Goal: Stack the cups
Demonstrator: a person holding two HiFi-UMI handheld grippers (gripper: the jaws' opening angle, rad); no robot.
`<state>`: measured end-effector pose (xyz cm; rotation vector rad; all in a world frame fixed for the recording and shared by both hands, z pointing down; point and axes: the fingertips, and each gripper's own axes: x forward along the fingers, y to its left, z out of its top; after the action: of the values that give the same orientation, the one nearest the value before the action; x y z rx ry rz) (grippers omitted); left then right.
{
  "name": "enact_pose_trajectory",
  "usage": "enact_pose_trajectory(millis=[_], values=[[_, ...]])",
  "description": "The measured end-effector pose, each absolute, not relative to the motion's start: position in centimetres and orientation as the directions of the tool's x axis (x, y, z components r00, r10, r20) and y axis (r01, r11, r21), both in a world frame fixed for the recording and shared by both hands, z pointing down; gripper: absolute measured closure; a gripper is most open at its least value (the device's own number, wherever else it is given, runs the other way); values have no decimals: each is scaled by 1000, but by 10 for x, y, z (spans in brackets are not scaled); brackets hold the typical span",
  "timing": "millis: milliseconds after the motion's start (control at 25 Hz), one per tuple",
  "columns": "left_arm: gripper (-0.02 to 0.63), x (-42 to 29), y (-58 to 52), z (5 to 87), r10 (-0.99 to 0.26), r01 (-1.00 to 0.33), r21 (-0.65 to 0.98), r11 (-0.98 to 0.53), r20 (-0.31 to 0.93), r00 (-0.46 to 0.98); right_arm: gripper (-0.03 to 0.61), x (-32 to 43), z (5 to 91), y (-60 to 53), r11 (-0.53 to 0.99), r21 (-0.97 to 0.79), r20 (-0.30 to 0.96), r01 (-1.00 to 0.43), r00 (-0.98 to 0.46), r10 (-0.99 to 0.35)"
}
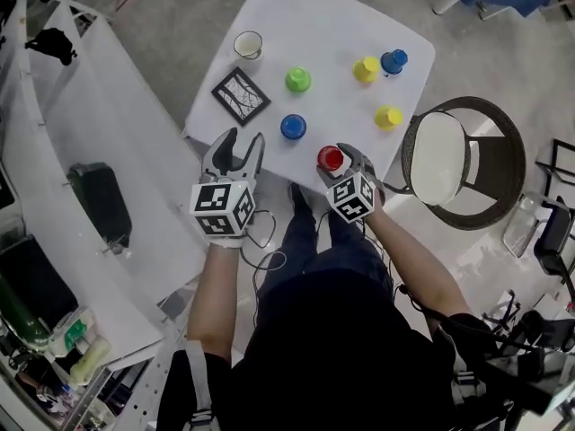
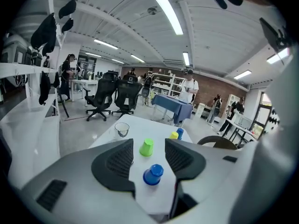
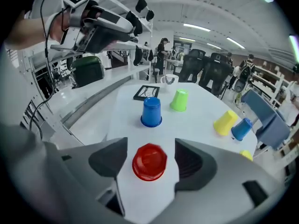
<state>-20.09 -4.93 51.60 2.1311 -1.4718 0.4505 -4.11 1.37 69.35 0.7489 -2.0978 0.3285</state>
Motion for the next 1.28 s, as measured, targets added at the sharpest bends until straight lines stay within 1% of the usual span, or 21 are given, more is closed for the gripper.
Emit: enact_pose_trajectory(millis=[40, 120, 160, 200, 320, 360, 640, 800, 1000, 1080, 1280], values=[[403, -202, -50, 516, -764, -931, 223, -290, 533, 365, 259, -41, 696, 13, 776, 28, 807, -630, -444, -389], [403, -202, -50, 517, -758, -925, 232, -301, 531, 379, 266, -39, 699, 11, 759, 25, 819, -651, -422, -389], [403, -202, -50, 518, -755, -922, 237, -306, 529, 387, 288, -37, 701, 10, 752, 31, 827, -658, -406, -390], [405, -203, -50, 518, -752, -919, 242, -312, 528, 394, 342, -36, 702, 9, 747, 37, 833, -664, -392, -390], [405, -206, -52, 522, -741, -912, 248, -326, 532, 409, 361, -35, 699, -1, 715, 36, 830, -698, -378, -411], [405, -207, -53, 523, -738, -912, 248, -328, 536, 411, 377, -33, 697, -7, 698, 37, 824, -715, -373, -426], [405, -207, -57, 535, -715, -903, 267, -336, 551, 429, 377, -14, 689, -79, 620, 83, 793, -780, -325, -515], [405, -202, -60, 541, -711, -908, 258, -331, 564, 420, 377, -7, 691, -108, 585, 73, 784, -808, -316, -534], [405, -198, -61, 534, -730, -920, 238, -311, 560, 392, 363, -5, 691, -113, 579, 26, 765, -815, -357, -536], [405, -198, -62, 532, -734, -924, 235, -302, 561, 383, 350, -6, 681, -113, 578, -2, 744, -816, -388, -544], [405, -181, -64, 532, -730, -926, 222, -307, 569, 378, 348, 16, 641, -116, 542, -40, 690, -840, -415, -592]])
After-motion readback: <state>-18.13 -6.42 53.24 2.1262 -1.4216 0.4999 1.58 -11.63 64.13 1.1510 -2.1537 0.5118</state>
